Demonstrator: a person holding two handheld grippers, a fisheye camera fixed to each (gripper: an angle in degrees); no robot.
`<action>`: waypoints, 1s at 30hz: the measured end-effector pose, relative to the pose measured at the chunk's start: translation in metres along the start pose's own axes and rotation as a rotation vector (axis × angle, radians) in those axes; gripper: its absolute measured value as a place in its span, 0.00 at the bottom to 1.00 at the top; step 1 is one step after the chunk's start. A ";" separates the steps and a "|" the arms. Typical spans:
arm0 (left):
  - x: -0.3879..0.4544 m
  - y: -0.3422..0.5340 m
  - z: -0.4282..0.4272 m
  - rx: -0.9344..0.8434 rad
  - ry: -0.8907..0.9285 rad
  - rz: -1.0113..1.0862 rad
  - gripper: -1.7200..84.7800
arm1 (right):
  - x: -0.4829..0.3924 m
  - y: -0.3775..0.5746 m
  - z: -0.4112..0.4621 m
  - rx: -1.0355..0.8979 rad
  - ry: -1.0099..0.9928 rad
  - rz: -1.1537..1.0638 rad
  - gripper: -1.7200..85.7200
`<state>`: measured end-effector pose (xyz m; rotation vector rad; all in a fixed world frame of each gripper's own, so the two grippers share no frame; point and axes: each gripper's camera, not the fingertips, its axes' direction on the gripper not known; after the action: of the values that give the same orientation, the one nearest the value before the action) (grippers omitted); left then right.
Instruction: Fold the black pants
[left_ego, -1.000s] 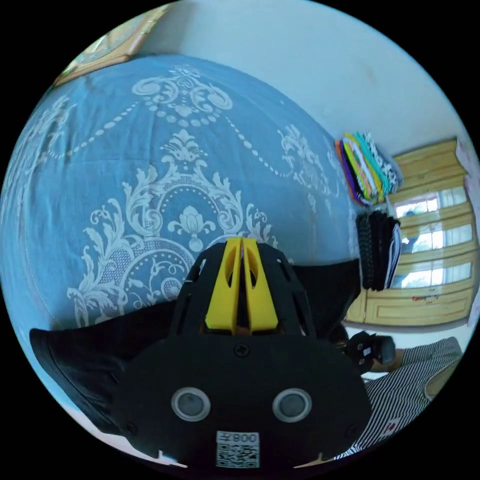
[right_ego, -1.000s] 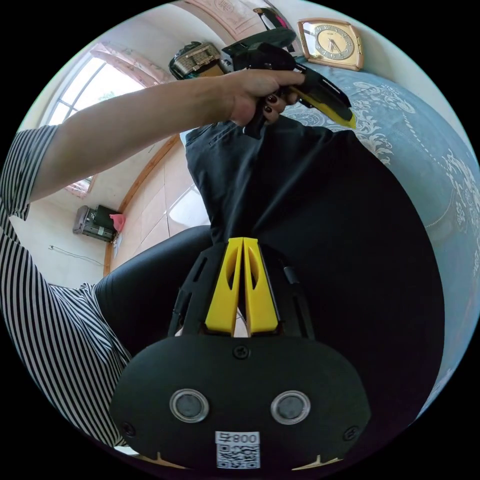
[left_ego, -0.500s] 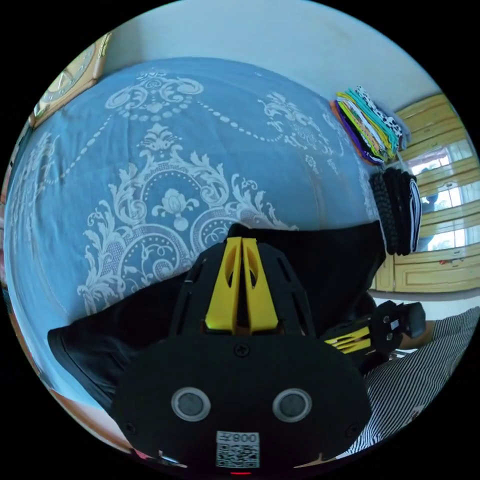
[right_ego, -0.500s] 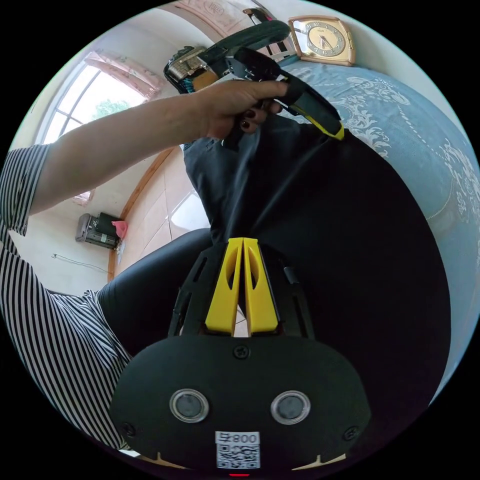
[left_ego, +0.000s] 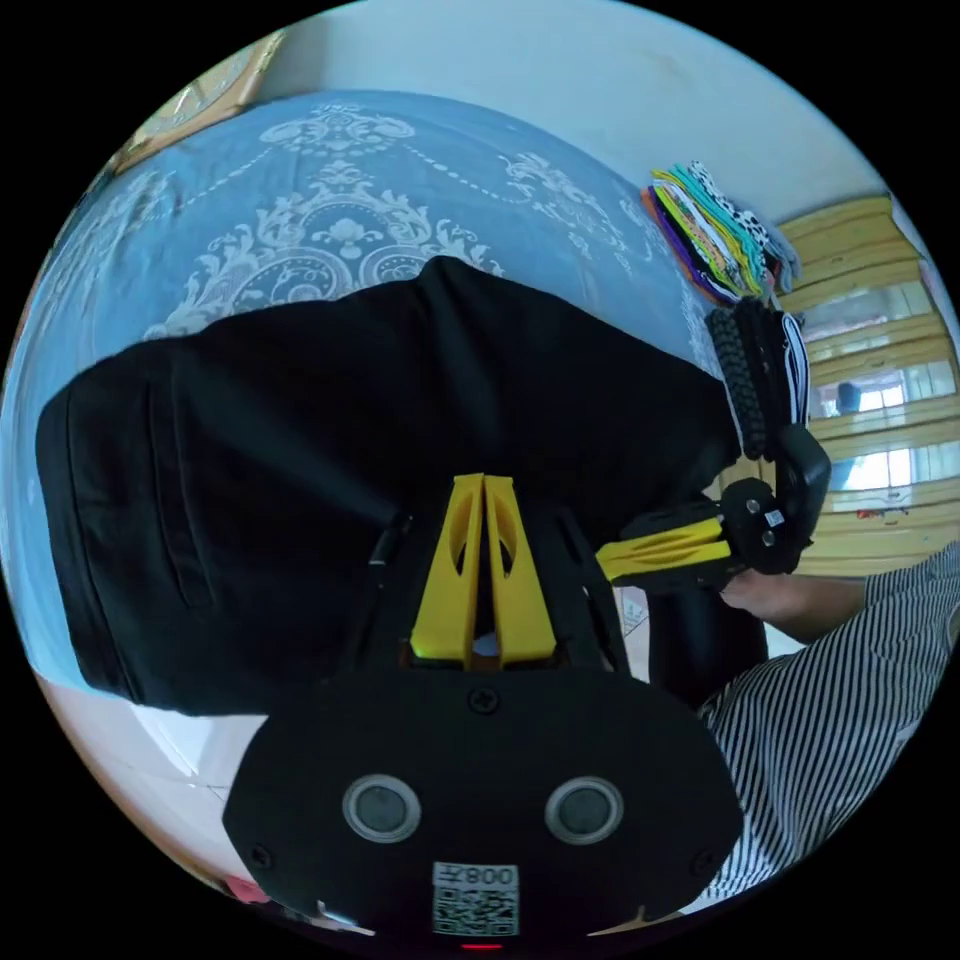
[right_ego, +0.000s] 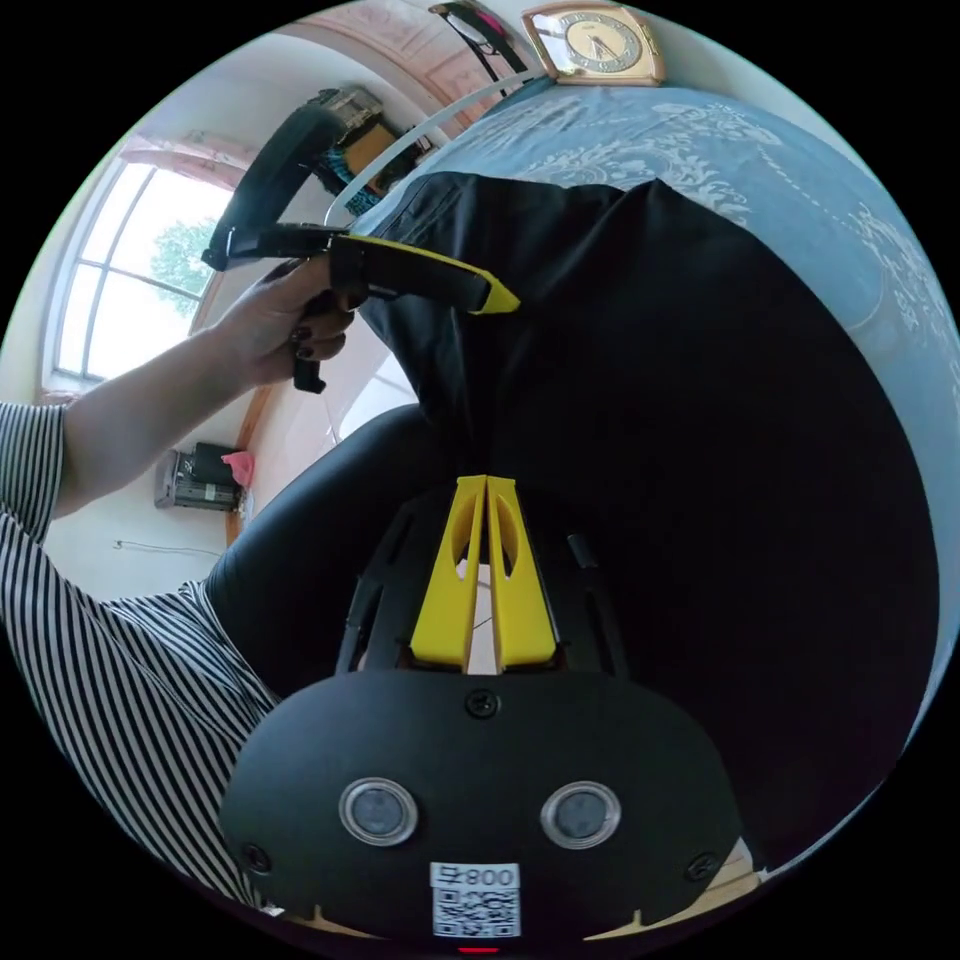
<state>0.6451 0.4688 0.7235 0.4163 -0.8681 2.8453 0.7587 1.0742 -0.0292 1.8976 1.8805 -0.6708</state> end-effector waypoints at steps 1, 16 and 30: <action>0.003 0.003 0.006 -0.010 0.011 -0.030 0.02 | -0.001 0.008 0.004 -0.002 0.003 -0.003 0.02; 0.196 -0.050 0.149 -0.040 0.170 0.353 0.03 | 0.141 0.429 -0.037 0.552 0.160 0.997 0.09; 0.429 -0.092 0.344 -0.233 0.233 0.700 0.04 | 0.174 0.603 0.078 0.771 0.052 1.182 0.08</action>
<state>0.3320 0.3720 1.1747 -0.3123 -1.5082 3.2153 1.3533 1.1535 -0.2296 2.9527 0.1941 -0.9251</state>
